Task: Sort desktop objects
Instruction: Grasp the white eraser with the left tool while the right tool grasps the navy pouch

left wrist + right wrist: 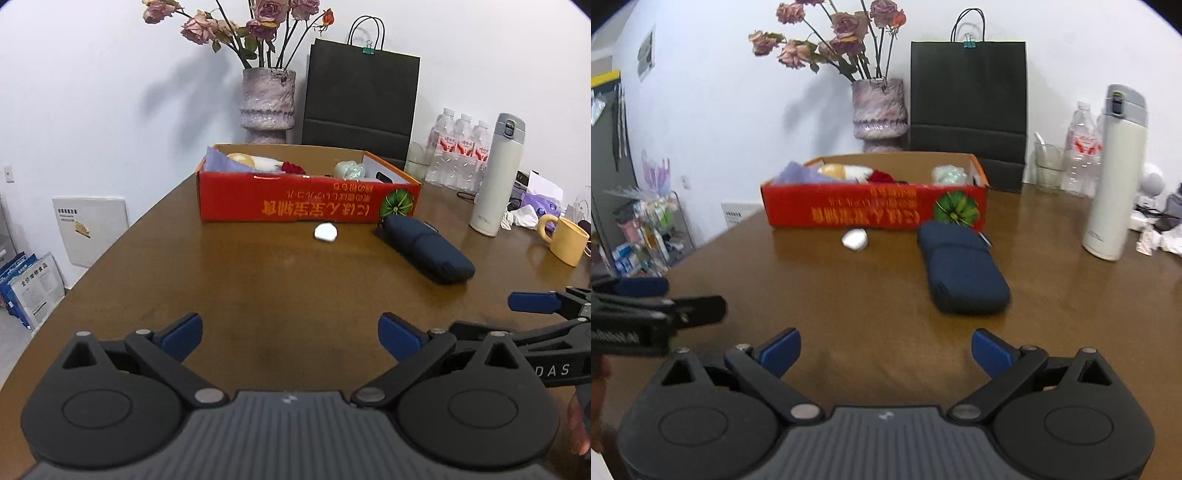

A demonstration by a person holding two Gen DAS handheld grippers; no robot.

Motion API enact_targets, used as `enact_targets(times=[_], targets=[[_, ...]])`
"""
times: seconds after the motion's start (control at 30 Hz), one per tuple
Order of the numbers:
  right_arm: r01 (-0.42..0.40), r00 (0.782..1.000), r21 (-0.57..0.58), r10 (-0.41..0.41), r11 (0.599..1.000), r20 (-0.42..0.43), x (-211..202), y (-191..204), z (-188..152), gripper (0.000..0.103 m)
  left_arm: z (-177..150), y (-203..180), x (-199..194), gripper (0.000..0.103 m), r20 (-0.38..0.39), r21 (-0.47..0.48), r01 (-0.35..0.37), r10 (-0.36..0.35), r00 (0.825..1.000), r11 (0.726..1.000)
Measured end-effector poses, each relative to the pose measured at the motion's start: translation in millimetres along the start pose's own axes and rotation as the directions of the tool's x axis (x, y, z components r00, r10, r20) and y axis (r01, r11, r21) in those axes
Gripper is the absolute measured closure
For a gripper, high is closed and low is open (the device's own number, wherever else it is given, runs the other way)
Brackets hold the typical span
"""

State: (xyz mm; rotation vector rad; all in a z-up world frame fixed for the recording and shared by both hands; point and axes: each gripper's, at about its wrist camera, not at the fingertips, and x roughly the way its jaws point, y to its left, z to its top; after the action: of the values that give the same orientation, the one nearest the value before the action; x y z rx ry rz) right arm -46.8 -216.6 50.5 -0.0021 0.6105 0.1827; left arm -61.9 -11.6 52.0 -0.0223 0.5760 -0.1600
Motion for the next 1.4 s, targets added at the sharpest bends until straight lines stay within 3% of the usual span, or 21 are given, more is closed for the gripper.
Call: enact_targets(times=[0.27,0.37,0.6,0.73,0.83,0.93,1.0,1.1,1.4], targets=[[0.002,1.000,0.063,-0.003,0.998,0.007,-20,-7,-21,0.004,-8,-9,3,0.000,-0.017,0.060,0.032,-0.031,0.999,0.998],[0.021,1.000,0.058,-0.022,0.998,0.019,-12,-13,-12,0.004,8,-9,19,0.002,-0.019,0.086,0.018,-0.017,1.000,0.996],[0.053,0.998,0.064,-0.056,0.997,0.043,32,-41,37,0.006,66,-14,80,0.011,-0.043,0.169,0.088,-0.082,0.996,0.982],[0.051,0.999,0.091,-0.050,0.995,-0.009,81,-56,64,0.011,93,-19,134,0.022,-0.119,0.177,0.110,-0.090,0.989,0.978],[0.039,0.999,0.104,-0.035,0.994,-0.041,109,-63,75,0.019,100,-29,162,0.027,-0.128,0.211,0.117,-0.091,0.987,0.970],[0.038,0.996,0.100,-0.029,0.994,-0.086,127,-67,77,0.021,102,-35,183,0.032,-0.130,0.222,0.163,-0.137,0.982,0.961],[0.028,0.994,0.105,-0.017,0.994,-0.106,132,-69,73,0.026,102,-36,192,0.043,-0.133,0.215,0.167,-0.141,0.981,0.962],[0.033,0.996,0.097,-0.024,0.995,-0.088,131,-70,69,0.033,100,-36,202,0.073,-0.139,0.197,0.144,-0.117,0.983,0.970],[0.053,0.997,0.041,-0.051,0.998,-0.050,119,-53,63,0.041,85,-26,167,0.075,-0.113,0.090,0.118,-0.107,0.988,0.989]])
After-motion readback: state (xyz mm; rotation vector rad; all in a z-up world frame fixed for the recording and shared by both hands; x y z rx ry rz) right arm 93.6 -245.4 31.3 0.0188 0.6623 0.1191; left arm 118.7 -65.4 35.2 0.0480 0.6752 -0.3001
